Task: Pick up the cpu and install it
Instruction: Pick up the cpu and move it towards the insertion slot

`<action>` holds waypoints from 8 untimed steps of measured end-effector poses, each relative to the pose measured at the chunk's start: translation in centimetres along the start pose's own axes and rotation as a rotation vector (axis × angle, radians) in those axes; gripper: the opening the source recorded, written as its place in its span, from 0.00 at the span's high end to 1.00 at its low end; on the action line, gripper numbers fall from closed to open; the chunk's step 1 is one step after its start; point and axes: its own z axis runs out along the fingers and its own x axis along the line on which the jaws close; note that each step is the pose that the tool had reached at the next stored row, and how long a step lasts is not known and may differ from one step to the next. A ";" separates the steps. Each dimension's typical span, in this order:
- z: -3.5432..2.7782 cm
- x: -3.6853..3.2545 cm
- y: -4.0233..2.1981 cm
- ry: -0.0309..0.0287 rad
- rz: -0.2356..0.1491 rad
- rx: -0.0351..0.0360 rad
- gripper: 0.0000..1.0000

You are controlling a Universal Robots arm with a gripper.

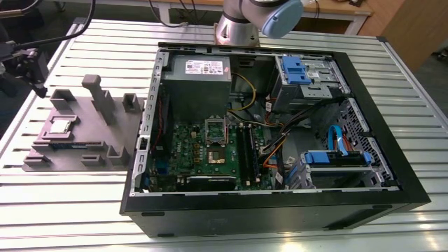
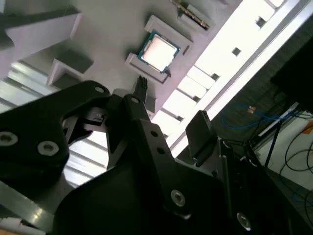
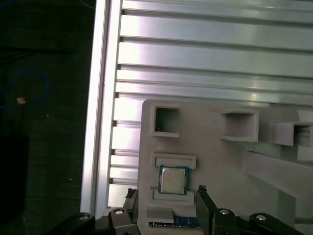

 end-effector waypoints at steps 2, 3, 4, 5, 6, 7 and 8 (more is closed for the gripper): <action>0.35 -0.54 -0.07 0.0005 0.000 0.0000 0.41; 0.54 -0.68 -0.10 0.0004 0.000 -0.0002 0.41; 0.73 -0.72 -0.12 0.0003 0.002 -0.0003 0.41; 0.90 -0.73 -0.13 0.0003 0.006 -0.0002 0.41; 1.09 -0.75 -0.14 0.0003 0.010 0.0000 0.41; 1.27 -0.77 -0.16 0.0001 0.014 0.0001 0.41; 1.44 -0.79 -0.17 0.0000 0.018 0.0000 0.41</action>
